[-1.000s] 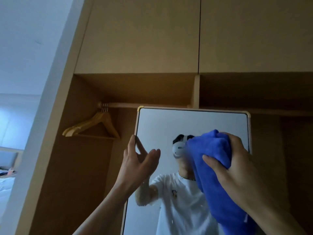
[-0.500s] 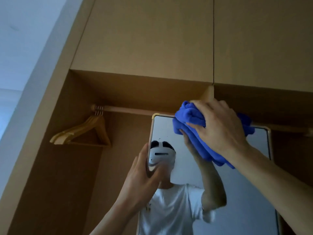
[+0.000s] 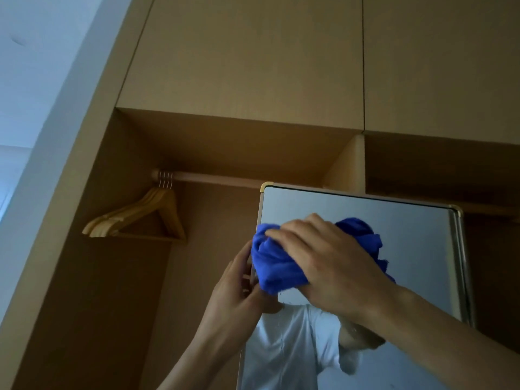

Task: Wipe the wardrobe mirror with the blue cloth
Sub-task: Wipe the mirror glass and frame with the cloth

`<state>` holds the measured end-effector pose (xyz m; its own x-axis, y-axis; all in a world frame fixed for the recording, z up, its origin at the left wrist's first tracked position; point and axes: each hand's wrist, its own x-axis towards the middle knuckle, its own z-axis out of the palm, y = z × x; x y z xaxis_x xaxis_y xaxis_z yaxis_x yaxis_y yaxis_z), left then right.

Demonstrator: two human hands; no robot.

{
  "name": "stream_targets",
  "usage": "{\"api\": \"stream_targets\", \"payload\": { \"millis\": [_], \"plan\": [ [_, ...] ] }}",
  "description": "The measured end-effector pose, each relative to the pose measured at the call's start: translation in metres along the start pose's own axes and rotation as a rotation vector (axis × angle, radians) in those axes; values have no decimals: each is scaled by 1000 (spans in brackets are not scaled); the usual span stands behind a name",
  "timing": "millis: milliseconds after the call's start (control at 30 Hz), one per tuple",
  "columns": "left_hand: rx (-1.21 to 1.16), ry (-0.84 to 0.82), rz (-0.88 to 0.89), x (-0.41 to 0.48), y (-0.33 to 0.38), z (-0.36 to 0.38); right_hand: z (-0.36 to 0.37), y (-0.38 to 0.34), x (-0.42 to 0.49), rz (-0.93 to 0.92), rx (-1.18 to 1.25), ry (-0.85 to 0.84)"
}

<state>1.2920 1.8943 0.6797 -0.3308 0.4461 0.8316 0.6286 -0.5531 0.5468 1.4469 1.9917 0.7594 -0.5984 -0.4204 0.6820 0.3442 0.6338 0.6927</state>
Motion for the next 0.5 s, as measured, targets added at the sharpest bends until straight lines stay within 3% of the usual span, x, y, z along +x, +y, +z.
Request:
{"api": "stream_targets", "payload": {
  "millis": [133,367,500],
  "plan": [
    [15,-33,-80,-2,0,-8,-7,7,-3,-97,-41,-13],
    [-141,-17,-191,-7,9,-10,-41,48,59,161,-69,95],
    [-228,-26,-207,-13,13,-6,-19,8,25,98,41,0]
  ]
}}
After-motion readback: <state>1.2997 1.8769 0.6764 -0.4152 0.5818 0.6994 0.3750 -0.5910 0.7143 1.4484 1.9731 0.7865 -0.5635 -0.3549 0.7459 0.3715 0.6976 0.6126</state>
